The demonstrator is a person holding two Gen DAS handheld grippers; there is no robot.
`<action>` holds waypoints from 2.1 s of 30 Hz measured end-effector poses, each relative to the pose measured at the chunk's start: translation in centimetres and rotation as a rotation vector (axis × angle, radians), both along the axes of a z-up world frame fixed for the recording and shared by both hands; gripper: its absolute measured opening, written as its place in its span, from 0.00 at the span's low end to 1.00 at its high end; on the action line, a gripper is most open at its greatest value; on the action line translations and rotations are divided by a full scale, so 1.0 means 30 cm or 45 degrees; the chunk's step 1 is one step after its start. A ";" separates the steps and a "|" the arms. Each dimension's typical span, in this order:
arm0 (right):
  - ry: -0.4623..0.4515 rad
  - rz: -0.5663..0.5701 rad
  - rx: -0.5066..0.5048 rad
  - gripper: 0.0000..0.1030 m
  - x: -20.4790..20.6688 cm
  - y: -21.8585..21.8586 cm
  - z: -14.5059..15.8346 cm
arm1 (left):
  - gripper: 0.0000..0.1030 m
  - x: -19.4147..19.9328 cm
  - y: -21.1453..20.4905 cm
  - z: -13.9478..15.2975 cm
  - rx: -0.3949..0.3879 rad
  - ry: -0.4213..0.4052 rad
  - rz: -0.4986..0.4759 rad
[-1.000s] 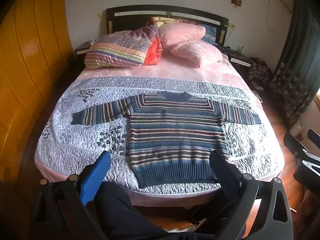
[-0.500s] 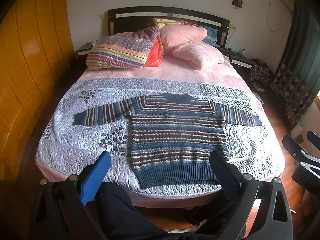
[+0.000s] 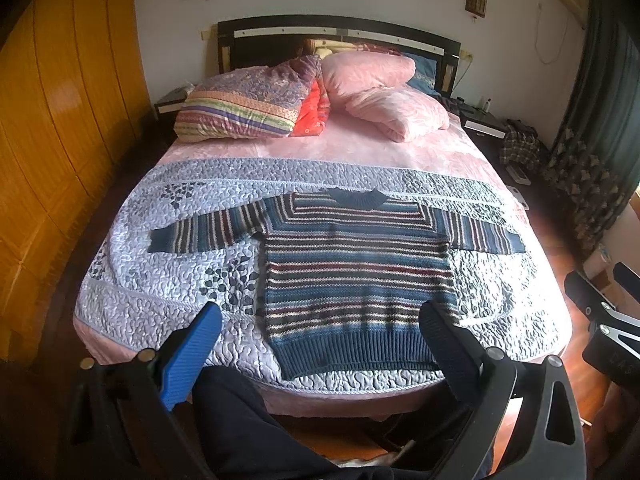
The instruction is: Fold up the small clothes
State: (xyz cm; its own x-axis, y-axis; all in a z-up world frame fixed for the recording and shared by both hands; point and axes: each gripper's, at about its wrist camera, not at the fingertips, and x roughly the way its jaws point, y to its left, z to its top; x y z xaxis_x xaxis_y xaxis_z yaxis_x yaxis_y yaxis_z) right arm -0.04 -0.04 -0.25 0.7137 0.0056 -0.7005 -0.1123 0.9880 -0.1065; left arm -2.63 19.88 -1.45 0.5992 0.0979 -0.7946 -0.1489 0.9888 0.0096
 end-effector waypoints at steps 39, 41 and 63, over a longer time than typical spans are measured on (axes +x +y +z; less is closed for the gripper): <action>-0.030 0.015 0.003 0.97 -0.025 0.028 0.045 | 0.96 -0.071 0.005 0.042 0.008 -0.064 0.024; -0.036 0.018 0.003 0.98 -0.032 0.031 0.048 | 0.96 -0.078 0.004 0.051 0.010 -0.072 0.028; -0.014 -0.028 0.018 0.97 0.079 -0.017 -0.013 | 0.96 0.023 0.014 0.002 0.007 -0.038 0.011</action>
